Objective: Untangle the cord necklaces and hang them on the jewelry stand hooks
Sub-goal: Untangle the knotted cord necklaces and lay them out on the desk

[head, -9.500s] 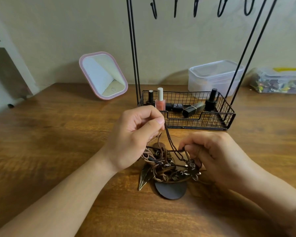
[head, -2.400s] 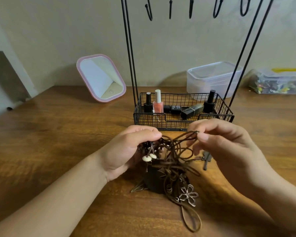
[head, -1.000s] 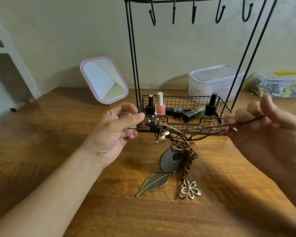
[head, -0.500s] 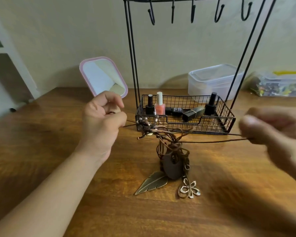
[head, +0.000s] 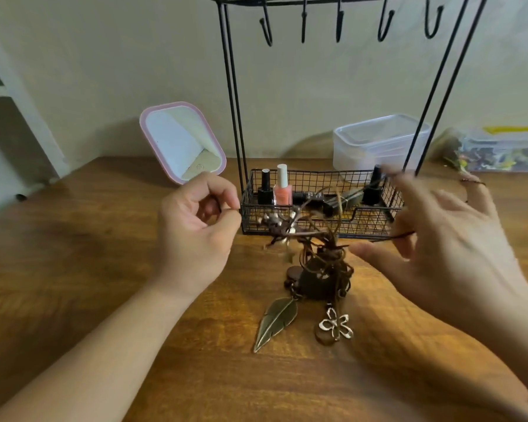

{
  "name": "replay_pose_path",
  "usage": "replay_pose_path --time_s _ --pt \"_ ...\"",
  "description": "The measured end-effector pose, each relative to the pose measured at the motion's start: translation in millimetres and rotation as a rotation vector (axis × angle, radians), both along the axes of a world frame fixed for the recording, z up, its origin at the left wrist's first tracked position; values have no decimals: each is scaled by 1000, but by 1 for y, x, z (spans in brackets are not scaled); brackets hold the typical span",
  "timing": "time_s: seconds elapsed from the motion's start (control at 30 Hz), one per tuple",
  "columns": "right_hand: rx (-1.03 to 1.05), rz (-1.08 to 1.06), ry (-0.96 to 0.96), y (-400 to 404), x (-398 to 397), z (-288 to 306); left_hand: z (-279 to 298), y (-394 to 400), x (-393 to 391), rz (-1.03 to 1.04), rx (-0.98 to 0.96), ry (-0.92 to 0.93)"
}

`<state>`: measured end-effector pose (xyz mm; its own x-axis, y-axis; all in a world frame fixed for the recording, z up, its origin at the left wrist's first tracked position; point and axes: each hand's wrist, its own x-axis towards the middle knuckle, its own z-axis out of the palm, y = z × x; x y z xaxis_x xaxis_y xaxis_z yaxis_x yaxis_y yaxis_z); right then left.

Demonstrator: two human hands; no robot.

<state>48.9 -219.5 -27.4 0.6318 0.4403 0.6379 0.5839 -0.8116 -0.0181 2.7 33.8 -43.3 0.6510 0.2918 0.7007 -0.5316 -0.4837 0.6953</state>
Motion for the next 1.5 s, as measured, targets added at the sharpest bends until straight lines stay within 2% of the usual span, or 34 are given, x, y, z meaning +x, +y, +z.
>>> replay_pose_path --time_s 0.07,0.13,0.33,0.5,0.6,0.7,0.83,0.93,1.17,1.33,1.5 --pt "-115 0 -48 -3 4 -2 -1 2 2 10 -5 -8" --pt "-71 69 -19 -3 7 -3 -1 4 3 16 1 -11" --pt "559 408 289 19 -3 0 1 0 2 -2 2 5" --pt "811 581 461 29 -7 -4 -1 -6 -1 -24 65 79" --pt "904 662 464 28 -7 -5 -4 -8 0 3 149 173" --pt "891 710 451 27 -7 -4 -4 -12 -1 11 199 229" --pt "815 743 530 29 -8 -7 -8 -27 -6 -151 327 244" --pt "871 761 587 30 -9 -8 -12 -34 -10 -267 346 236" --pt "901 781 668 27 -9 -8 -11 -30 -10 -215 336 162" --pt "821 801 730 25 -9 -10 -8 -30 -13 -279 321 270" --pt "760 835 723 25 -8 -12 -7 -30 -15 -295 393 261"
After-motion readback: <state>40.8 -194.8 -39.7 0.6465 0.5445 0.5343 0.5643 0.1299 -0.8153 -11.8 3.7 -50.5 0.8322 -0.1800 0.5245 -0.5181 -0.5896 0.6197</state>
